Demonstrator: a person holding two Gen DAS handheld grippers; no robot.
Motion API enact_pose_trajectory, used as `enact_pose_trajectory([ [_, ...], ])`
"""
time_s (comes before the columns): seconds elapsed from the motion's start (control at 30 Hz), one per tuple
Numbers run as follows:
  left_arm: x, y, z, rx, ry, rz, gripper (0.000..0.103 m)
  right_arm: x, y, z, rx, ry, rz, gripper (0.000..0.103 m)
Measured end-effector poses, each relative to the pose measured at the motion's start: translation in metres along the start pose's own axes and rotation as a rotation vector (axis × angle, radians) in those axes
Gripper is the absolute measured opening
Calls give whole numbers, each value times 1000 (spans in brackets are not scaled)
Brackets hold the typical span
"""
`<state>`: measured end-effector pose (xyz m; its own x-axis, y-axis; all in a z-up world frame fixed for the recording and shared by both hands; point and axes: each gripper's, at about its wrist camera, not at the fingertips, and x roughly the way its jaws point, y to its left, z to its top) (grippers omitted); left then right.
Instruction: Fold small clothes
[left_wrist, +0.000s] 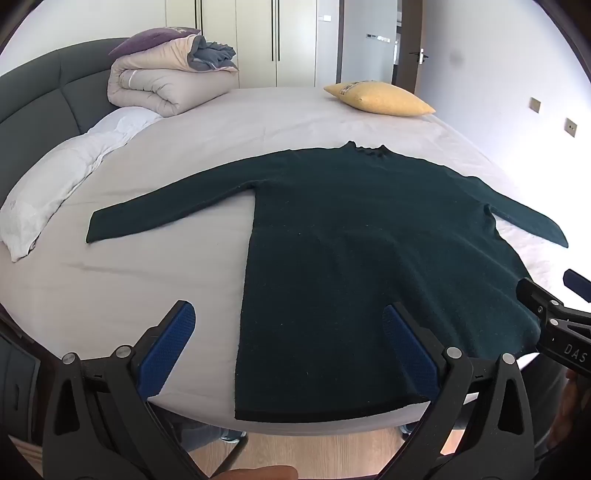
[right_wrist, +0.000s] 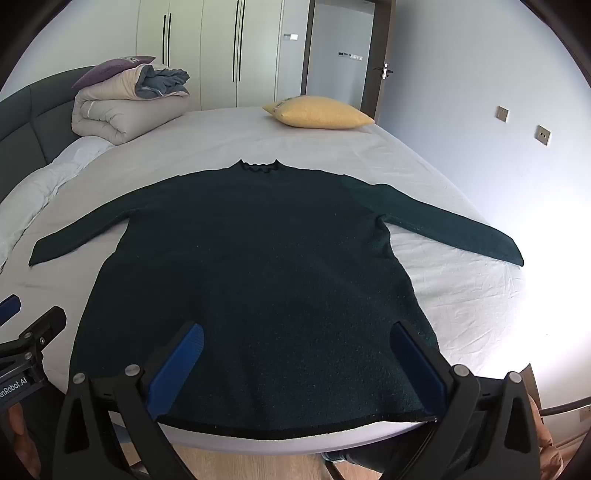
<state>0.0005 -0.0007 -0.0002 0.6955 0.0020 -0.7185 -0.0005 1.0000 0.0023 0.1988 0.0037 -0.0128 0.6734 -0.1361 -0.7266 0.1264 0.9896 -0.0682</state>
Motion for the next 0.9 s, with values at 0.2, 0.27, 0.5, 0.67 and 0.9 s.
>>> enact_pose_trajectory([
  [0.2,0,1,0,-8,-1,-7,103,1,0,0,-1,-1,0,103],
  [0.27,1,0,0,-8,-2,-6,103,2,0,-1,-3,0,-2,103],
  [0.5,1,-1,-1,-9,-3,-5,103,2,1,-1,-3,-1,-5,103],
  [0.67,1,-1,0,-10,-2,-5,103,2,1,-1,-4,0,-5,103],
  [0.9,1,-1,-1,-10,-2,-4,103,0,2,2,-5,1,-6,103],
])
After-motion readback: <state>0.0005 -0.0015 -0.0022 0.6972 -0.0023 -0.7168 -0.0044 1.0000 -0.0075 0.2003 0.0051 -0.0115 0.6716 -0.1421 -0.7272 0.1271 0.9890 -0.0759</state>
